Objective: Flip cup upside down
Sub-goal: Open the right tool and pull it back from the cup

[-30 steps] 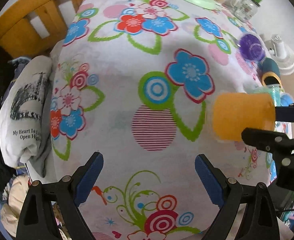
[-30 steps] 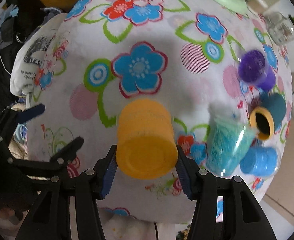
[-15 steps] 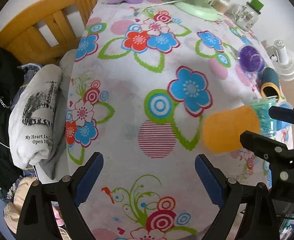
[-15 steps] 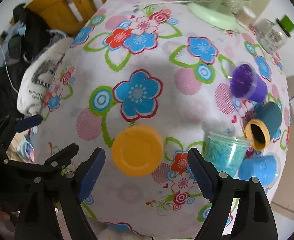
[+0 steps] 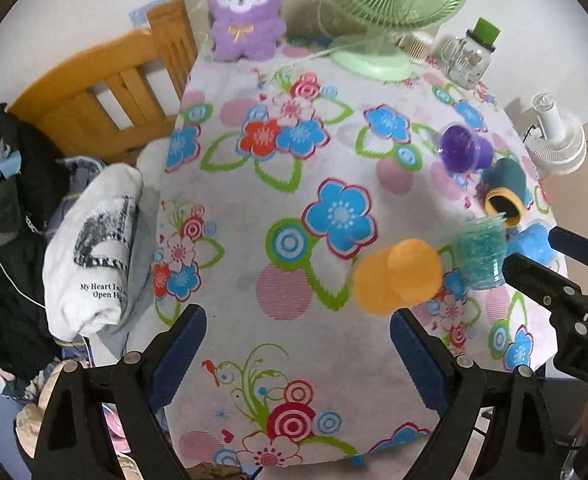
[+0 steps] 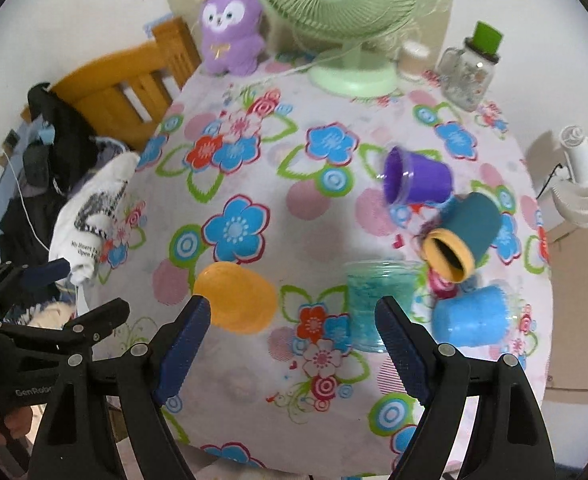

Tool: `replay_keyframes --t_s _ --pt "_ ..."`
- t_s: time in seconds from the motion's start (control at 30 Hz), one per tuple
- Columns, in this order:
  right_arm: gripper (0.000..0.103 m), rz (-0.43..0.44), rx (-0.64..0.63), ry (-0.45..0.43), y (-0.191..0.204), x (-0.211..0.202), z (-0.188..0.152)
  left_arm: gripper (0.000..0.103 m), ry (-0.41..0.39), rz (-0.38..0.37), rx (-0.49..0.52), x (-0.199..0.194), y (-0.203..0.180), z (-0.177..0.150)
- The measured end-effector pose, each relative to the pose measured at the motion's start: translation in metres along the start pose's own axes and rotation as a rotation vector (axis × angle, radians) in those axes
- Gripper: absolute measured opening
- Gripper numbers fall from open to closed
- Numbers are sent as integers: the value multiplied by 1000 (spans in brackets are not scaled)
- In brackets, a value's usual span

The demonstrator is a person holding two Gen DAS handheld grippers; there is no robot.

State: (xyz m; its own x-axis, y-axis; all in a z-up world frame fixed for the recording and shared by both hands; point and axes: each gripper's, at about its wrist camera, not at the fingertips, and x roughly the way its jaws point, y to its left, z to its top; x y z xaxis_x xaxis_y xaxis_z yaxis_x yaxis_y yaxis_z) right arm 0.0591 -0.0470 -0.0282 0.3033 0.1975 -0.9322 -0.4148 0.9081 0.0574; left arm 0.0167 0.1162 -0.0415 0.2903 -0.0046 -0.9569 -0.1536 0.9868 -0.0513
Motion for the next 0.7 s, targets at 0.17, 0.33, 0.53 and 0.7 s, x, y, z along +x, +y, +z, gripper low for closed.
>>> replay_keyframes --t_s 0.17,0.33,0.53,0.7 --pt "89 -22 5 -81 -14 -30 -3 98 -36 -26 12 -20 -19 4" --pt "93 -34 21 -147 -31 -55 -6 101 -93 -14 33 -40 -37 8" --pt "93 -60 39 -197 -49 -77 -14 101 -148 -26 38 -60 -55 10" --pt "95 -86 53 -247 -63 -99 -22 103 -203 -20 44 -78 -70 8"
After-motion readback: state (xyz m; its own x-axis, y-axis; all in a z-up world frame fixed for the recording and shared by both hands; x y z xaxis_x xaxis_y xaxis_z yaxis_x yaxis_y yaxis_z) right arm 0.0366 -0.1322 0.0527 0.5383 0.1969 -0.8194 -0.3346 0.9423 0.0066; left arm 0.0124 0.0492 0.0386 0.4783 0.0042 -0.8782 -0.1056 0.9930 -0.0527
